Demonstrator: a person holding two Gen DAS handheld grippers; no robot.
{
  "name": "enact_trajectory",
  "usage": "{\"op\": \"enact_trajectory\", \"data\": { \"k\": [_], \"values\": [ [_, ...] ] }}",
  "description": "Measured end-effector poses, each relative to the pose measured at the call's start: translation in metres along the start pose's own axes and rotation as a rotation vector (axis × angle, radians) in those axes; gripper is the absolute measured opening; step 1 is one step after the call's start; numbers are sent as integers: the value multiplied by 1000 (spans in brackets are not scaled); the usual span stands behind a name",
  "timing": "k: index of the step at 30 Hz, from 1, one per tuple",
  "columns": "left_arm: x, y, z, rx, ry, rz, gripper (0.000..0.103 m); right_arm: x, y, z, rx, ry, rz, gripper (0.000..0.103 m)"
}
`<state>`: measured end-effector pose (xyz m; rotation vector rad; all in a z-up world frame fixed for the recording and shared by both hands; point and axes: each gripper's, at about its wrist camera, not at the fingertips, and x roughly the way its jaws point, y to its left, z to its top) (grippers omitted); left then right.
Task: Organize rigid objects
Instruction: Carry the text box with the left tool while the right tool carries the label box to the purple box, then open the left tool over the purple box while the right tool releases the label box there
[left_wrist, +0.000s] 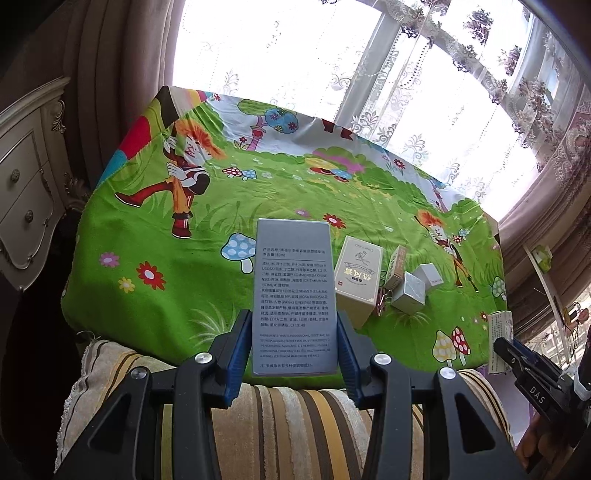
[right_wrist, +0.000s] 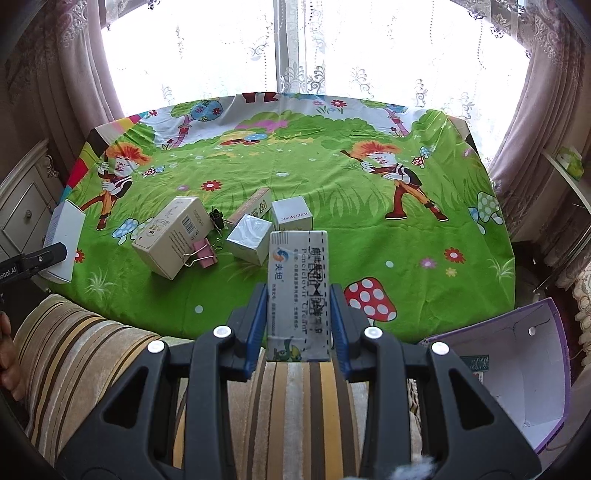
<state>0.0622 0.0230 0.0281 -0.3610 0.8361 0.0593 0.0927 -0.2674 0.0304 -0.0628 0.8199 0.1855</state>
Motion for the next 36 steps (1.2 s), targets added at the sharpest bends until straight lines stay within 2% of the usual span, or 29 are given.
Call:
{"op": "enact_trajectory", "data": {
  "k": [5, 13, 28, 36],
  "values": [
    [-17, -18, -11, 30, -20, -42, 45, -20, 0, -12, -7, -22, 3, 37],
    [-30, -47, -24, 81, -6, -116, 45, -46, -7, -26, 5, -41, 10, 37],
    [-33, -125, -59, 236, 99, -276, 45, -72, -47, -62, 63, -21, -32, 37],
    [-28, -168, -78, 331, 170, -356, 45, -88, -91, -81, 139, -20, -95, 37]
  ]
}}
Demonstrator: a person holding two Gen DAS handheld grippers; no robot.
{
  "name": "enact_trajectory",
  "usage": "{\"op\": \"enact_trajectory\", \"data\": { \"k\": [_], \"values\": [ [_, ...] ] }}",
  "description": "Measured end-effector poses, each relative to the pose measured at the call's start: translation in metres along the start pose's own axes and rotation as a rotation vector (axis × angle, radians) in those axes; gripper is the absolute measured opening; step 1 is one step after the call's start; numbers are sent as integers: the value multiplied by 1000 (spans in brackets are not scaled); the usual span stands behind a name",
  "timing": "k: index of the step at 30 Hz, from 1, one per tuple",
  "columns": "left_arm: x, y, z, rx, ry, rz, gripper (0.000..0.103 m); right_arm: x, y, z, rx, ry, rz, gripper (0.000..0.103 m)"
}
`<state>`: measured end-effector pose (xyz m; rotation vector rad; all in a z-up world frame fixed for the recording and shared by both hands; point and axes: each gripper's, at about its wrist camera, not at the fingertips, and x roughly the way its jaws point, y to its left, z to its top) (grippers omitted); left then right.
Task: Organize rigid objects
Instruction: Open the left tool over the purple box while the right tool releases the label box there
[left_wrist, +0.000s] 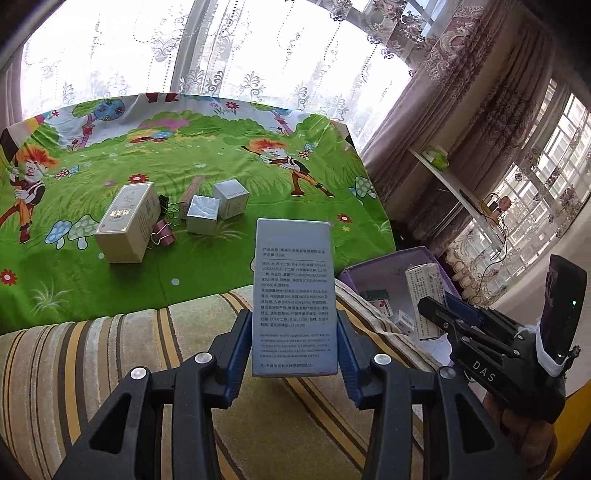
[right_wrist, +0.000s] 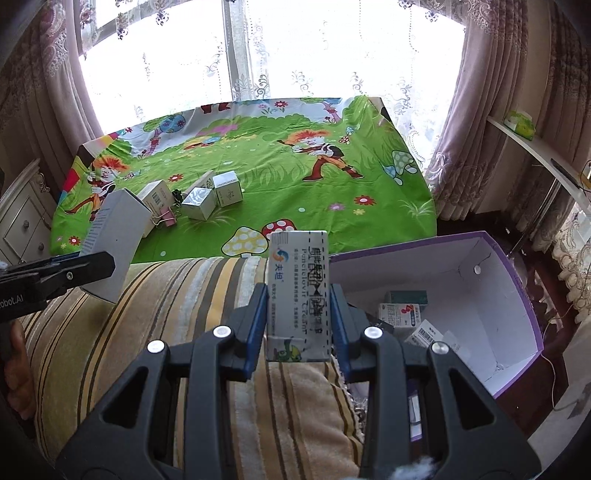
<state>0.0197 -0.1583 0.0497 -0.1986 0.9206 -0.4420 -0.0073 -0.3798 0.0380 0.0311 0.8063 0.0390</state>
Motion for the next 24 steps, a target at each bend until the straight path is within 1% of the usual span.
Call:
{"op": "enact_trajectory", "data": {
  "k": [3, 9, 16, 19, 21, 22, 23, 24],
  "values": [
    [8, -12, 1, 17, 25, -28, 45, -4, -20, -4, 37, 2, -29, 37],
    [21, -46, -1, 98, 52, -89, 45, -14, -54, -7, 91, -8, -109, 37],
    [37, -93, -9, 223, 91, -163, 45, -24, -79, -8, 136, -23, -174, 38],
    [41, -108, -12, 259, 102, -204, 45, -28, -85, -7, 155, -35, -188, 48],
    [42, -117, -15, 291, 111, -230, 46, -33, -88, -7, 166, -53, -199, 64],
    [43, -121, -16, 312, 115, -237, 51, -35, -89, -6, 170, -63, -206, 69],
    [43, -124, -17, 328, 115, -236, 60, -37, -89, -5, 173, -72, -214, 77],
    [42, -126, -18, 336, 108, -233, 63, -39, -89, -5, 173, -81, -219, 82]
  ]
}}
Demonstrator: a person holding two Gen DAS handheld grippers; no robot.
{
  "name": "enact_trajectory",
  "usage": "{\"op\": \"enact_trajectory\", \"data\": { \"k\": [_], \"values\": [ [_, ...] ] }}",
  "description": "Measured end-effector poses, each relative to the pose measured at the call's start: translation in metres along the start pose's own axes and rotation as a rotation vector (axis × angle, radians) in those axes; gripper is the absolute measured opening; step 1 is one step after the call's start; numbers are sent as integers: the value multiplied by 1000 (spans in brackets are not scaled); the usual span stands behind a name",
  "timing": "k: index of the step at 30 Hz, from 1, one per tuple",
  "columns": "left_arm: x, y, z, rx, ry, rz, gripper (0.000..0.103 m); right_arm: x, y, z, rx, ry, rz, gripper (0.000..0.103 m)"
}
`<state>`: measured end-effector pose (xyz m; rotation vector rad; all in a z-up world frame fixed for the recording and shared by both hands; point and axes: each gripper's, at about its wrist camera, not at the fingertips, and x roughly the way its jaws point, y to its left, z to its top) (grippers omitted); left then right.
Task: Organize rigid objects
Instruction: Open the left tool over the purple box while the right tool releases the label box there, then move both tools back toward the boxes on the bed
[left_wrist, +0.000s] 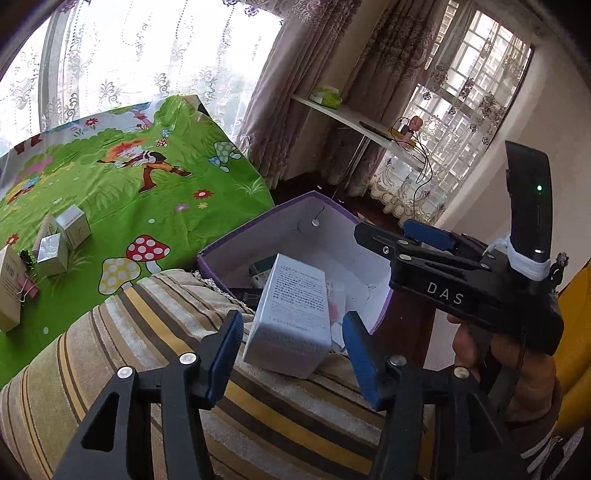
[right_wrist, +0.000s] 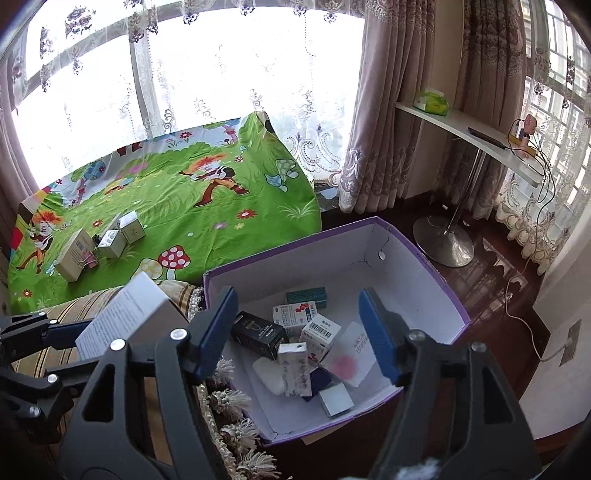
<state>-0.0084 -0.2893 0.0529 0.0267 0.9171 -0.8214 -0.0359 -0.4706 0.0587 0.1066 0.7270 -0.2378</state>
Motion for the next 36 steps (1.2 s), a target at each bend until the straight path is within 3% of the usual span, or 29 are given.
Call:
{"op": "enact_trajectory", "data": {
  "k": [2, 5, 7, 10, 14, 22, 28, 36],
  "values": [
    [-4, 0, 1, 2, -19, 1, 72, -2, 1, 1, -1, -6, 1, 83],
    [-14, 1, 1, -10, -55, 29, 77, -4, 4, 3, -6, -15, 7, 85],
    [-19, 2, 2, -18, -78, 61, 77, -8, 7, 3, -16, -40, 4, 88],
    [-22, 4, 4, -25, -95, 168, 78, -15, 11, 5, -21, -72, -1, 93],
    [-29, 12, 4, -58, -128, 215, 78, -21, 21, 10, -42, -100, -63, 97],
    [-54, 30, 6, -76, -212, 289, 78, -33, 52, 10, -146, -168, -76, 101],
    [-66, 42, 8, -74, -232, 432, 78, -34, 69, 9, -164, -169, 21, 101],
    [-73, 62, 5, -119, -243, 466, 78, -24, 80, 6, -139, -102, 131, 101]
  ]
}}
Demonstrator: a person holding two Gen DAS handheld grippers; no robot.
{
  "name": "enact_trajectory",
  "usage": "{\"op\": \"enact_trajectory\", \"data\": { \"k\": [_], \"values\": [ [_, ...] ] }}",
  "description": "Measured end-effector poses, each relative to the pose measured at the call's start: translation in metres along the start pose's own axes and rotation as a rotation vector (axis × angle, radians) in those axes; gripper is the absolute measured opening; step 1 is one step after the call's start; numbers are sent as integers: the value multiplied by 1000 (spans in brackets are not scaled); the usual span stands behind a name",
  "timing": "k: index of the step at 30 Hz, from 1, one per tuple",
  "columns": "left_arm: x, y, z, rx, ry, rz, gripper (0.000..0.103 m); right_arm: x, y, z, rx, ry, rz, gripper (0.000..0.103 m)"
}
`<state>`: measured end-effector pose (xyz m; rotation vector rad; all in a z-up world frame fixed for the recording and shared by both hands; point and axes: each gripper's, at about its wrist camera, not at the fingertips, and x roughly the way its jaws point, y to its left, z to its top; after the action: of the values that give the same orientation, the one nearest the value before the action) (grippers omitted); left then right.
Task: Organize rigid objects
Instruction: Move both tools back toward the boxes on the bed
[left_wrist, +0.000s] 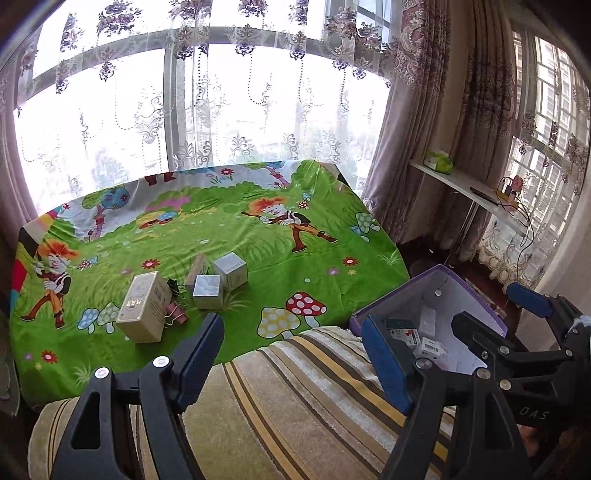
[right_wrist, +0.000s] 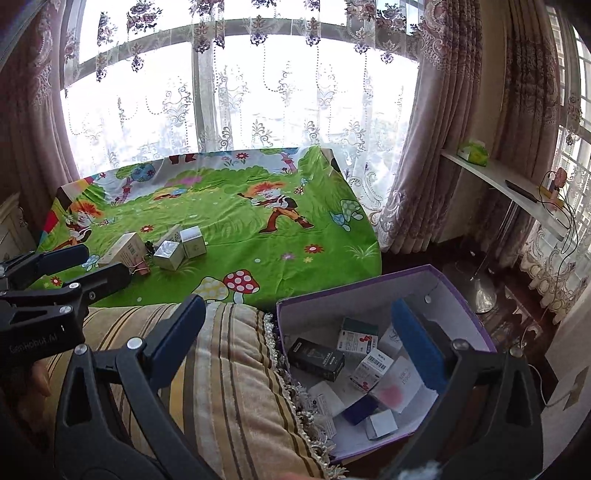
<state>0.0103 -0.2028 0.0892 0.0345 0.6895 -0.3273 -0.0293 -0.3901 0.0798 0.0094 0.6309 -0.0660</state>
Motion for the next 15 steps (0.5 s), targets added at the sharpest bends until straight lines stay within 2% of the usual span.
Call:
{"op": "enact_trajectory", "data": {
  "k": [8, 15],
  "values": [
    [5, 13, 2, -24, 14, -2, 78, 10, 16, 7, -14, 9, 52, 101],
    [12, 51, 13, -85, 17, 42, 78, 26, 37, 26, -43, 16, 123, 101]
  ]
}}
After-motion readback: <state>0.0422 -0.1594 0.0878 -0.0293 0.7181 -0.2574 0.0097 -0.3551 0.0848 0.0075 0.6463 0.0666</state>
